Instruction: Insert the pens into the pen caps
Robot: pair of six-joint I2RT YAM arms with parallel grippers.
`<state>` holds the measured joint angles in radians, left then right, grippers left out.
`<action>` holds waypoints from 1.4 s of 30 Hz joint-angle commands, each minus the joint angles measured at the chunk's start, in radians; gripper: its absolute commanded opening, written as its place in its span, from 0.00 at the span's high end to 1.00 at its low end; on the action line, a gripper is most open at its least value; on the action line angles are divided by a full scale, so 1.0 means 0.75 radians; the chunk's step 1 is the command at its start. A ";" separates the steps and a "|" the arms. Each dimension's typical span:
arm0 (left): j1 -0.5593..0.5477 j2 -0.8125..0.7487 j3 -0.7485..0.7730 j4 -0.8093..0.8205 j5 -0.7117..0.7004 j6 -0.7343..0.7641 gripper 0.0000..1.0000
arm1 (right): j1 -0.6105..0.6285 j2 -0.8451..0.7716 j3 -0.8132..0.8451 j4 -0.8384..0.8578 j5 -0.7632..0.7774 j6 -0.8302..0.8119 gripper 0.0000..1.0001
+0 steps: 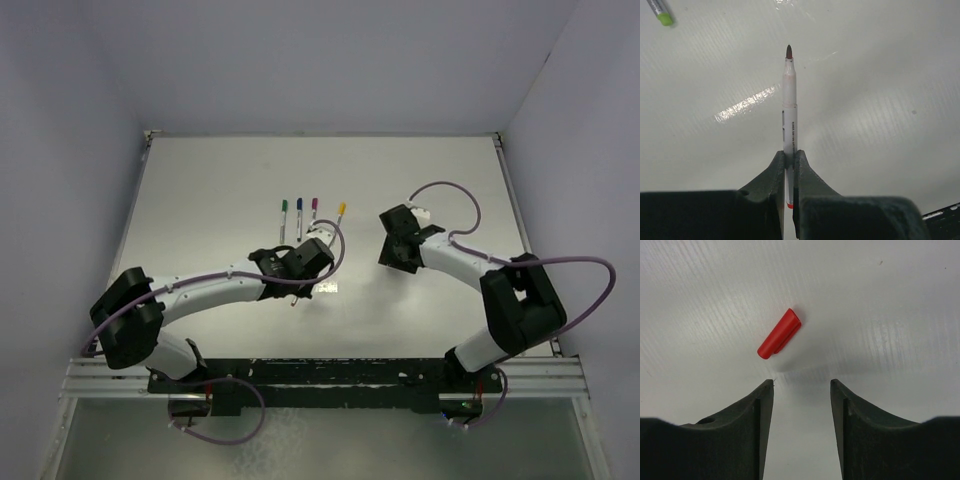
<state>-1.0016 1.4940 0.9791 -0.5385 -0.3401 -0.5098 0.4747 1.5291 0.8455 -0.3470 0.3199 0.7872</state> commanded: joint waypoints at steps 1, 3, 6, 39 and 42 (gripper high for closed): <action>0.005 -0.033 -0.040 0.017 -0.058 -0.040 1.00 | -0.015 0.017 0.079 0.063 0.029 0.079 0.48; 0.004 -0.035 -0.041 0.012 -0.061 -0.046 1.00 | -0.022 0.038 0.094 0.072 0.042 0.101 0.48; 0.004 -0.039 -0.046 0.024 -0.066 -0.043 1.00 | -0.038 0.070 0.110 0.095 0.058 0.139 0.48; 0.005 0.015 -0.018 0.046 -0.127 -0.030 1.00 | -0.065 0.228 0.112 -0.044 0.036 0.111 0.59; 0.004 0.017 -0.013 0.048 -0.127 -0.035 1.00 | -0.064 0.248 0.118 -0.049 0.040 0.092 0.66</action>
<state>-1.0016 1.5070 0.9382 -0.5365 -0.4076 -0.5381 0.4297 1.6909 0.9588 -0.3019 0.3504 0.8772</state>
